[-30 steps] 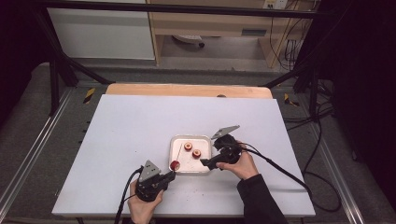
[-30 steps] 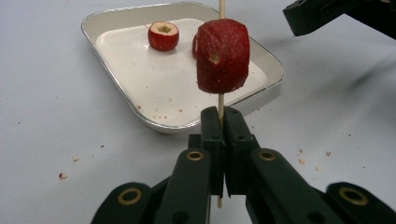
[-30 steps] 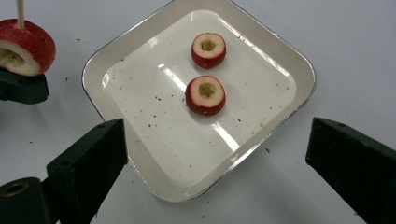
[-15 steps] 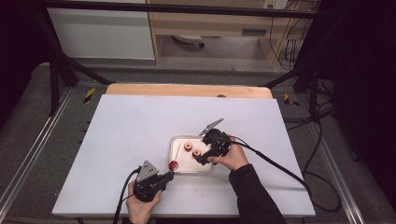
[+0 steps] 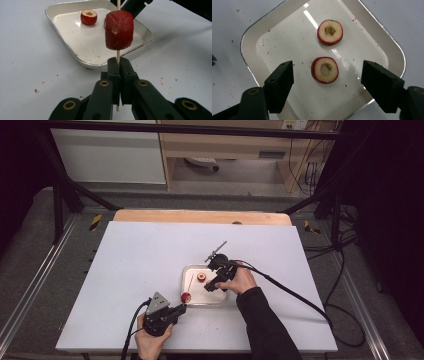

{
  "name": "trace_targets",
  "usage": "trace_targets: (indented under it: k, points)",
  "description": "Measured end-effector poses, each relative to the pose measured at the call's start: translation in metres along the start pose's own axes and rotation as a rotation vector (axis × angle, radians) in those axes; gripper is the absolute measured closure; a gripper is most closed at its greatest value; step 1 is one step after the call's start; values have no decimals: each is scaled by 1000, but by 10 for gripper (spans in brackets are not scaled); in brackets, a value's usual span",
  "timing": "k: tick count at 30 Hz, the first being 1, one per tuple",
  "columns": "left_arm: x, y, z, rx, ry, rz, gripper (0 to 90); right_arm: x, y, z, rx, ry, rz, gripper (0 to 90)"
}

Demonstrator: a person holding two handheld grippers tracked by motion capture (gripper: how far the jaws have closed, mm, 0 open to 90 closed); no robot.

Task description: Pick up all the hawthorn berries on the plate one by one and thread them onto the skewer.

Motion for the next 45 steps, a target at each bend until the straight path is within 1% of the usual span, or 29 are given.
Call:
trace_targets:
  k: [2,4,7,10,12,15,20,27,32,33,34,37,40,45]
  points:
    - [0,0,0,1,-1,0,883,-1,2,0,-14,9,-7,298]
    - [0,0,0,3,-2,0,883,-1,5,1,-25,24,-31,324]
    - [0,0,-1,3,1,0,883,-1,7,4,-31,32,-49,368]
    - [0,0,0,4,1,-1,883,-4,8,5,-37,48,-50,411]
    - [0,0,0,5,1,-1,883,-4,9,4,-46,49,-52,432]
    - [0,0,0,5,2,-1,883,-4,11,4,-50,57,-66,468]
    - [1,0,-1,6,3,-3,884,-4,15,4,-56,61,-76,519]
    - [1,0,-1,7,3,-4,884,-4,16,3,-58,65,-75,585]
    - [1,-1,-1,8,1,-2,883,-3,18,3,-62,70,-81,599]
    - [1,-1,-1,8,1,-2,883,-3,18,3,-63,76,-81,600]
    - [1,-1,-1,8,0,-2,883,-3,17,2,-68,93,-84,600]
    - [1,-1,-1,8,1,0,884,-3,16,2,-77,108,-83,602]
    - [1,-1,-1,7,3,0,884,-5,12,1,-87,126,-65,602]
    - [0,-1,-1,7,-2,2,883,-6,1,0,-91,134,-27,603]
Point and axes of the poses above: each handheld gripper's, and its own axes: y roughly forward along the jaws, x roughly out of its underside, z roughly to its right, the point moved 8 cm from there along y, roughly forward along the jaws, and after that the axes turned 6 degrees about -z, right-handed, at the moved point
